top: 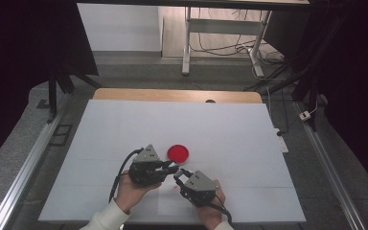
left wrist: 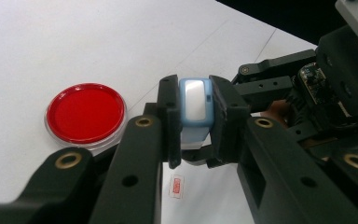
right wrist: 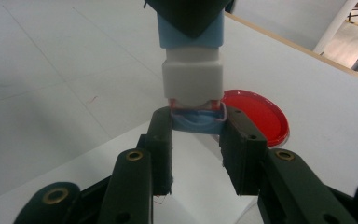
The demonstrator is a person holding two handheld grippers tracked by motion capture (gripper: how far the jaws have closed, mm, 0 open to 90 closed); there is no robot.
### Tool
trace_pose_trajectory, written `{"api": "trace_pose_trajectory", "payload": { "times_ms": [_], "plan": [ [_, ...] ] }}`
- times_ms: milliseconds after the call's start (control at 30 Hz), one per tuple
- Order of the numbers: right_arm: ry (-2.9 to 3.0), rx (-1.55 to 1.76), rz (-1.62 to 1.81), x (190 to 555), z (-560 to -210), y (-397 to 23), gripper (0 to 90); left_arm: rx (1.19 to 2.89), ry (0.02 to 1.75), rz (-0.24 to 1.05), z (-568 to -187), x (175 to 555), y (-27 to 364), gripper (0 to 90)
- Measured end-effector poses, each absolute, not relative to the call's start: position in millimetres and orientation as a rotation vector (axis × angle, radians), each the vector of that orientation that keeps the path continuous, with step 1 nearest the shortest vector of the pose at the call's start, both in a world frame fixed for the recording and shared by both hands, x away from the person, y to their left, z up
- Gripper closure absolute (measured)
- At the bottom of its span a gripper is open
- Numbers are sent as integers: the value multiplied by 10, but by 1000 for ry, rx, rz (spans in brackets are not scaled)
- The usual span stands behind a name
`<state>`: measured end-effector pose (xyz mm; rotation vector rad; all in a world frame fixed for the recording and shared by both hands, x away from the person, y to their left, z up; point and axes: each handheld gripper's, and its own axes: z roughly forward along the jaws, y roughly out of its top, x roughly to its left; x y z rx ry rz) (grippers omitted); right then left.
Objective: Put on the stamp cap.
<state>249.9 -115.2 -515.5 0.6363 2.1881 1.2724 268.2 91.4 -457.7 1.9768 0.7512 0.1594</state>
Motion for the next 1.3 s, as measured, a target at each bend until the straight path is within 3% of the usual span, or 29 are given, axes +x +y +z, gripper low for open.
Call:
{"api": "trace_pose_trajectory", "payload": {
  "times_ms": [1300],
  "plan": [
    [2163, 610, 1209, 2464, -5175, -1129, 646, 1993, 771, 179, -4628, 2669, 851, 753]
  ]
}}
